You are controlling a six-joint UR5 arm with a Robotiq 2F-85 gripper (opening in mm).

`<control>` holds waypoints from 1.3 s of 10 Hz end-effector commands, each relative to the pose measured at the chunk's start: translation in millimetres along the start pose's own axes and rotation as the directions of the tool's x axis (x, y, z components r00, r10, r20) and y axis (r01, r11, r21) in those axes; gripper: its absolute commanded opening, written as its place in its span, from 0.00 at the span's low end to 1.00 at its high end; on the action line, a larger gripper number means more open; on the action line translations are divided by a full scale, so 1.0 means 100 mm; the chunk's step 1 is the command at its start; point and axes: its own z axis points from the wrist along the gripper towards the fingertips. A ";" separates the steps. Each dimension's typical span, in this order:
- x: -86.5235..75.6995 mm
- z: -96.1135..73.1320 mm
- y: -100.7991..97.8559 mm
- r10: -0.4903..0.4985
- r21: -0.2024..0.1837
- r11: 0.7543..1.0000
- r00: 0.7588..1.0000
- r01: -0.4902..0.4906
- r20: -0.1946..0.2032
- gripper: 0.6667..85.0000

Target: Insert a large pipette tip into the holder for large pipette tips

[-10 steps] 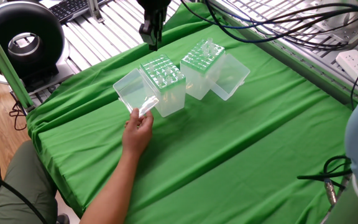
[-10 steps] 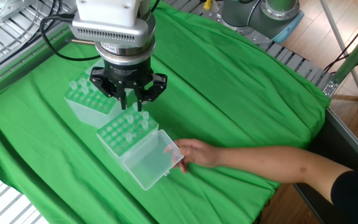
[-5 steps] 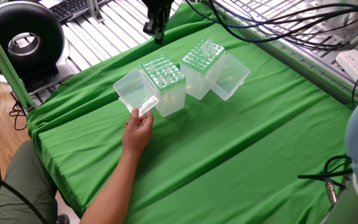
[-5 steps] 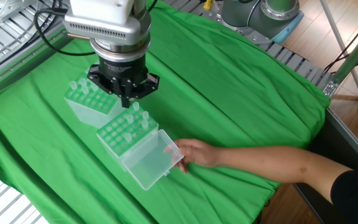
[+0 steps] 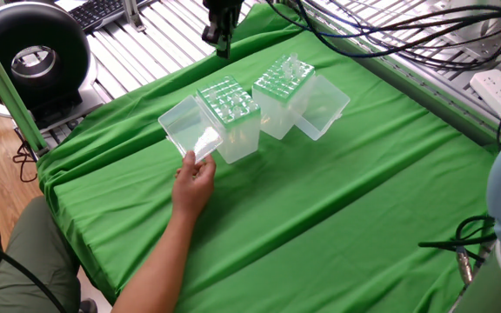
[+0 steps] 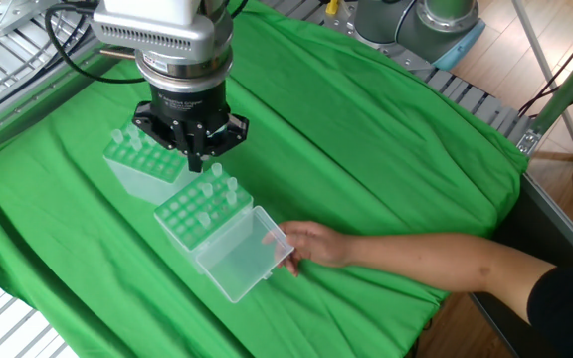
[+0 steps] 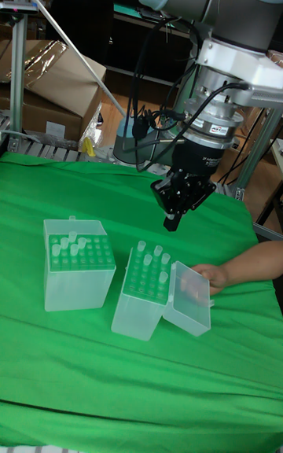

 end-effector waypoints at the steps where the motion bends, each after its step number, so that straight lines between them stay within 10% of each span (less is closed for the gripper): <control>1: -0.01 -0.02 0.07 -0.032 -0.035 0.999 0.999 0.033 0.012 0.17; 2: 0.02 -0.02 0.19 0.041 -0.084 0.996 0.999 -0.042 -0.005 0.25; 3: 0.19 -0.02 0.09 0.180 -0.033 0.983 0.981 -0.182 -0.074 0.25; 5: 0.20 -0.03 0.21 0.341 -0.060 0.936 0.935 -0.348 -0.099 0.22; 8: 0.12 0.02 0.08 0.185 -0.102 0.977 0.982 -0.187 -0.030 0.40; 13: 0.67 0.24 -0.85 -0.018 -0.103 0.994 0.999 0.021 0.029 0.44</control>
